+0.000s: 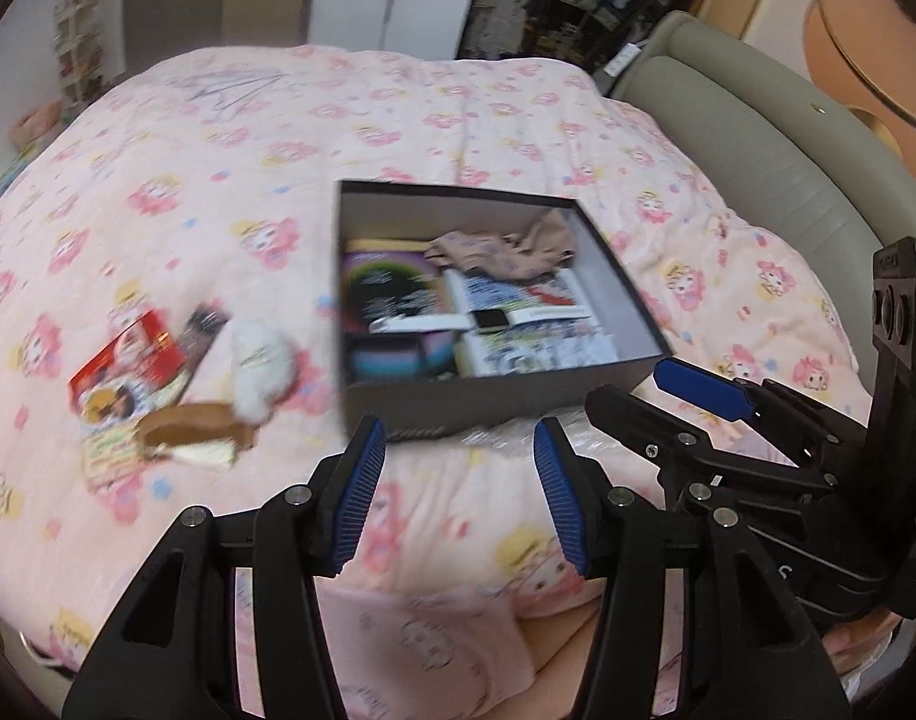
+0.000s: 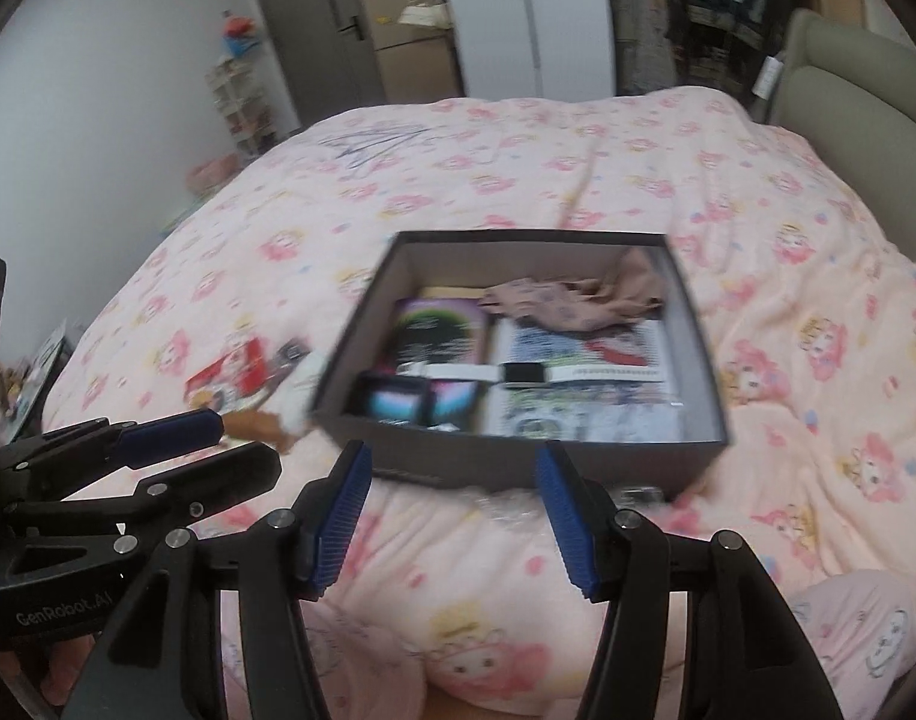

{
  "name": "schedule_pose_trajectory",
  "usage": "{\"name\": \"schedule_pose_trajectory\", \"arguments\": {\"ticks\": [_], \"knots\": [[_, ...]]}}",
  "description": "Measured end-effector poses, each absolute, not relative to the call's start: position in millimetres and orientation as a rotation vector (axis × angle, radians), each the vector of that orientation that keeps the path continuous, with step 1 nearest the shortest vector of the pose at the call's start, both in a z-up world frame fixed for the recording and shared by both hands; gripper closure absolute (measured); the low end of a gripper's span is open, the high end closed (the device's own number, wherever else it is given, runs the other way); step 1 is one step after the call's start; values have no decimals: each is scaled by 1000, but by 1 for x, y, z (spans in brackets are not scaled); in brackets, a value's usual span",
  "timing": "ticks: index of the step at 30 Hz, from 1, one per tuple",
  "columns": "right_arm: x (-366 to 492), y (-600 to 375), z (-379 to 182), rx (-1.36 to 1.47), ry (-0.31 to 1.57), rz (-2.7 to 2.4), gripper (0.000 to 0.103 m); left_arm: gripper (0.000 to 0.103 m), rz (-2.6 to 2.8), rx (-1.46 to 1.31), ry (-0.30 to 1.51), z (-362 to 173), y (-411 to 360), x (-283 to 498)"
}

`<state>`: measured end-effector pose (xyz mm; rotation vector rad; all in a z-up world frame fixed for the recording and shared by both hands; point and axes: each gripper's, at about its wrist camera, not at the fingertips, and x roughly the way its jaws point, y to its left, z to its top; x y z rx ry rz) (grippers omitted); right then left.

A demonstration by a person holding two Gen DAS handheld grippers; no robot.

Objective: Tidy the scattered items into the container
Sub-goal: 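Withdraw the right gripper from the box toward the wooden comb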

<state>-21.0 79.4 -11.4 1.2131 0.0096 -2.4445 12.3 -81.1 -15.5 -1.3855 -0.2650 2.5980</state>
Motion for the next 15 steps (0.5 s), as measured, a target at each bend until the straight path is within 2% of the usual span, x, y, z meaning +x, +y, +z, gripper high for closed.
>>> {"name": "schedule_pose_trajectory", "arguments": {"ticks": [15], "knots": [[-21,-63,-75,1277,120,-2126,49,51,2743,-1588,-554,-74,-228,42]]}}
